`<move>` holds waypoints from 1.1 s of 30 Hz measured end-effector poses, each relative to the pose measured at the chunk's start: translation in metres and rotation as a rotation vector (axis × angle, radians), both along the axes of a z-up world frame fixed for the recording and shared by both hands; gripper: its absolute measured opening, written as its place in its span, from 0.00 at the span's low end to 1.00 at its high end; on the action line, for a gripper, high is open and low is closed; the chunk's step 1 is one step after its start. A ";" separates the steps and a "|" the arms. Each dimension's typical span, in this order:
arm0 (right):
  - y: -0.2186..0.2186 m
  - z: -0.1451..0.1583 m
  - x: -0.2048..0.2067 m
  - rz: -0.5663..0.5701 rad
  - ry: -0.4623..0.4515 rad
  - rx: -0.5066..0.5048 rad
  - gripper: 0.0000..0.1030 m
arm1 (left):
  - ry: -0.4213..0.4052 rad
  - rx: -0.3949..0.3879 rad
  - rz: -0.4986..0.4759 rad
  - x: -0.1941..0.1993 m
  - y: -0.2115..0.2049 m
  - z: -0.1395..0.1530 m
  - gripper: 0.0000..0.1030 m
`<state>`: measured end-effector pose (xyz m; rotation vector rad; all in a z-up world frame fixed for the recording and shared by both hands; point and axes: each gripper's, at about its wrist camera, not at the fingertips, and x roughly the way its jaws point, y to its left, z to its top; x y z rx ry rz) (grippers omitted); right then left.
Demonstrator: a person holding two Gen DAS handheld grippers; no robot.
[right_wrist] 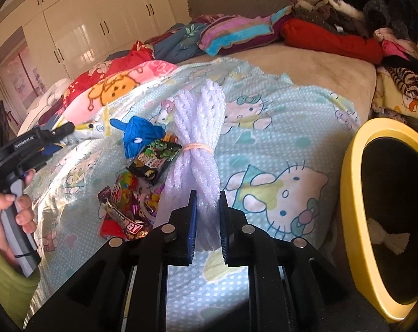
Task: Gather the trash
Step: 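Grasp the yellow-white snack wrapper with the left tool while the right tool grasps the white mesh sleeve, then carry the held wrapper and mesh sleeve over the yellow-rimmed bin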
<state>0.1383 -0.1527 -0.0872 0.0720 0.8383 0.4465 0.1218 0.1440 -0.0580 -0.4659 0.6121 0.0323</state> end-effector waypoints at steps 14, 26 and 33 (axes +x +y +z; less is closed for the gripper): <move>-0.018 0.018 -0.001 -0.041 -0.049 0.015 0.14 | -0.085 0.038 -0.092 -0.005 -0.038 0.039 0.26; -0.041 0.040 -0.007 -0.084 -0.096 0.056 0.14 | -0.107 0.079 -0.162 -0.006 -0.080 0.056 0.26; -0.060 0.055 -0.011 -0.115 -0.123 0.086 0.14 | -0.123 0.104 -0.203 -0.010 -0.105 0.069 0.26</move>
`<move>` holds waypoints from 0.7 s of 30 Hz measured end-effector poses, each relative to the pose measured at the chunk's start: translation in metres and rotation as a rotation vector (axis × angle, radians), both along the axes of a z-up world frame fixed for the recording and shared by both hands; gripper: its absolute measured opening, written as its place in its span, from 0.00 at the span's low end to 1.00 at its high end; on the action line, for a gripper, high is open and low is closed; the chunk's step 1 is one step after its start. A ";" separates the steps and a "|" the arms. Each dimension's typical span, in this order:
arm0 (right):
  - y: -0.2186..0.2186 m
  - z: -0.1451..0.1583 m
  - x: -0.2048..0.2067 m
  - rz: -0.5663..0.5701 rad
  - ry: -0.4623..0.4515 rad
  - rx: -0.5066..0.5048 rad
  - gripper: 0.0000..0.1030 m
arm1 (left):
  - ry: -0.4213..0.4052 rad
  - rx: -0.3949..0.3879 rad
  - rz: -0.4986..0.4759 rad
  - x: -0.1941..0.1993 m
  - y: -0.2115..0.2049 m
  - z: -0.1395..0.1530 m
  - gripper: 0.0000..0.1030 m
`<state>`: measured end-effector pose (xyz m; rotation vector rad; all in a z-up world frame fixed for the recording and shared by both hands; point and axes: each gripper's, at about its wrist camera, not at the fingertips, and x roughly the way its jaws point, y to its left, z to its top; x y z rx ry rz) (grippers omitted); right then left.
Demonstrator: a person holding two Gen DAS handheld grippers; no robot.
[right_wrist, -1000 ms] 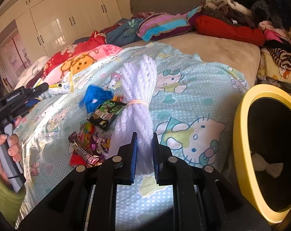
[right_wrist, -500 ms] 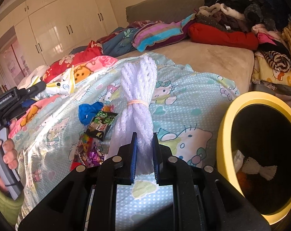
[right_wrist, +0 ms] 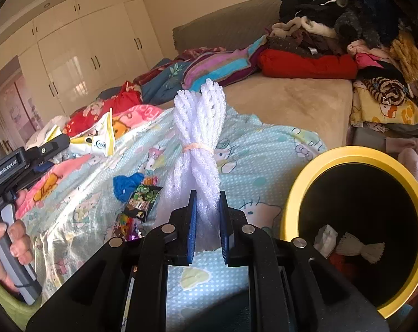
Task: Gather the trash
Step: 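Carry the held wrapper and mesh sleeve over the yellow-rimmed bin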
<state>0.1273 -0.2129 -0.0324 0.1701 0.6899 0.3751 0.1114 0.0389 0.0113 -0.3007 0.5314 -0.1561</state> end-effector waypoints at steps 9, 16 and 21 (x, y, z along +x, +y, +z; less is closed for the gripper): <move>-0.030 0.012 -0.004 -0.051 -0.017 0.036 0.14 | -0.017 0.020 -0.046 -0.005 -0.028 0.012 0.26; -0.052 0.020 -0.008 -0.086 -0.028 0.056 0.14 | -0.017 0.043 -0.085 -0.007 -0.049 0.015 0.26; -0.068 0.025 -0.013 -0.110 -0.035 0.064 0.14 | -0.012 0.048 -0.104 -0.008 -0.062 0.015 0.26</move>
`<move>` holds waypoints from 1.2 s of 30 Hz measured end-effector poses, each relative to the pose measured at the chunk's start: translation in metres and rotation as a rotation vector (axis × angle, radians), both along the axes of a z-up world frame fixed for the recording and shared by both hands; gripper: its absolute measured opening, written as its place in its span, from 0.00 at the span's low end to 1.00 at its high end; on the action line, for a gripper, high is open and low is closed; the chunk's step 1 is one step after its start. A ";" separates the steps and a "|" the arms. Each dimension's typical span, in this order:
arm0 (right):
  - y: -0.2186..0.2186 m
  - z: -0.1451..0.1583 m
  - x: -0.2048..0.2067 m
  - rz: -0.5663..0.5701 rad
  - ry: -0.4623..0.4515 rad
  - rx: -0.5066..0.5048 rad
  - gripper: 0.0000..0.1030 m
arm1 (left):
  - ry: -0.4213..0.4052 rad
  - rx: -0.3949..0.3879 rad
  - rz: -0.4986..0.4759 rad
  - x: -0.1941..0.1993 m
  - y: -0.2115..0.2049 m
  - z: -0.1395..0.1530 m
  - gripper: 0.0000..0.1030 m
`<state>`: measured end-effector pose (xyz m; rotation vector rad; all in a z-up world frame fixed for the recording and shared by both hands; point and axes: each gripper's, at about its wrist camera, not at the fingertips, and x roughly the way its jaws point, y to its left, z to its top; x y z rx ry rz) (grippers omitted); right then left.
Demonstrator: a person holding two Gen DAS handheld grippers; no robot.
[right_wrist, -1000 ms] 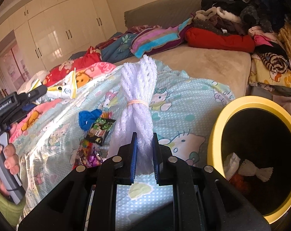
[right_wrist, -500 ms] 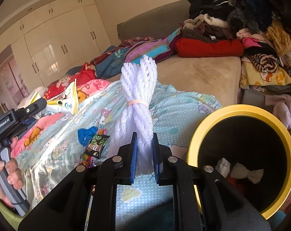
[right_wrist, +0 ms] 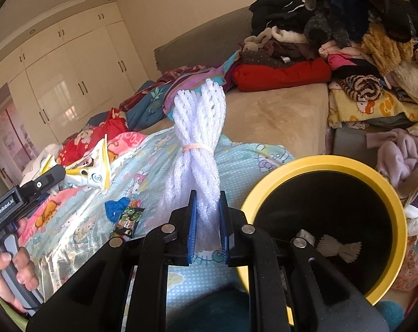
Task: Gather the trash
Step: 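Carry the held wrapper and mesh sleeve over the yellow-rimmed bin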
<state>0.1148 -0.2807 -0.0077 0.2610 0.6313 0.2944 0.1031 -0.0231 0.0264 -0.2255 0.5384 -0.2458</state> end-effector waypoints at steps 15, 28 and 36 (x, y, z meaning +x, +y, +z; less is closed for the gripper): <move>-0.061 -0.001 -0.003 -0.134 0.009 0.023 0.14 | -0.007 0.016 -0.091 0.005 -0.041 -0.001 0.26; -0.106 -0.010 -0.003 -0.224 0.042 0.019 0.14 | 0.021 0.026 -0.174 0.008 -0.083 -0.013 0.26; -0.134 -0.018 -0.005 -0.291 0.047 -0.001 0.14 | 0.030 0.046 -0.223 0.010 -0.110 -0.018 0.26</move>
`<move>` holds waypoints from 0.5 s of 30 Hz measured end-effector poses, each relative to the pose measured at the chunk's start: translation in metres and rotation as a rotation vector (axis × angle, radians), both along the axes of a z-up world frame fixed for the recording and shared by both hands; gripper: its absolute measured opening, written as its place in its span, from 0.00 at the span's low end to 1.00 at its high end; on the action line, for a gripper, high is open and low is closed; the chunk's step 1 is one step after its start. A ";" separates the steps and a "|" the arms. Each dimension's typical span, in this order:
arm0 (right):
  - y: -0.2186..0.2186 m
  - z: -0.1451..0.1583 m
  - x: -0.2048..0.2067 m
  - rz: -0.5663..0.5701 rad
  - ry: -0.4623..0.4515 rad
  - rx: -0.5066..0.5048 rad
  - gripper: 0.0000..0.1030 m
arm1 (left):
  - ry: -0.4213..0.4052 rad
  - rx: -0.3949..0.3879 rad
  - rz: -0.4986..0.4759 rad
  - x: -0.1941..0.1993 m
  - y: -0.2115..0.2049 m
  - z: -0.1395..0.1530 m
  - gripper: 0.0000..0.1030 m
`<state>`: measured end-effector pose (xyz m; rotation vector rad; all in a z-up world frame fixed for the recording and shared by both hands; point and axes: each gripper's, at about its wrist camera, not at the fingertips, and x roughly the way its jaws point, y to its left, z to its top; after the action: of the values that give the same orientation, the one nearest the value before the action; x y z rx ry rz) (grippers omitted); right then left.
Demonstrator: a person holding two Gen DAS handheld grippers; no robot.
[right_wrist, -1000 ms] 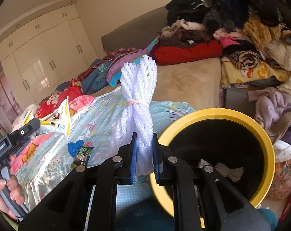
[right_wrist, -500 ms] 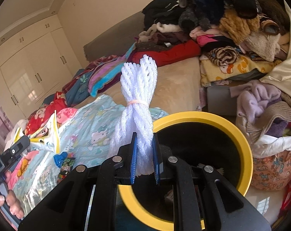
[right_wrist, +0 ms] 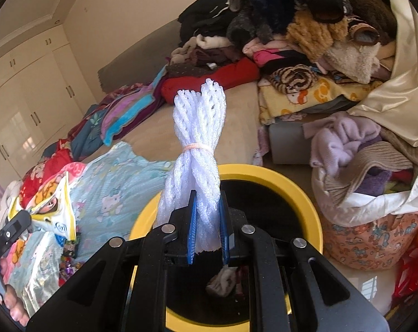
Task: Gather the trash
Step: 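Carry the held wrapper and mesh sleeve over the yellow-rimmed bin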
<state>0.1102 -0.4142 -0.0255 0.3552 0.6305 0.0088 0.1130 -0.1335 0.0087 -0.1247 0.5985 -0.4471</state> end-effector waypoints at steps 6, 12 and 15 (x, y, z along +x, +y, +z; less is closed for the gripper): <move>-0.024 -0.010 0.001 -0.036 0.020 0.009 0.14 | 0.016 0.025 -0.041 0.002 -0.024 -0.009 0.26; -0.039 -0.023 0.004 -0.056 0.056 0.018 0.14 | 0.047 0.053 -0.067 0.010 -0.043 -0.023 0.26; -0.043 -0.032 0.007 -0.052 0.080 0.016 0.14 | 0.064 0.071 -0.078 0.014 -0.054 -0.032 0.26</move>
<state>0.1170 -0.4570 -0.0573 0.3890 0.7008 -0.0503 0.1271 -0.1876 -0.0231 -0.0480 0.6829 -0.4986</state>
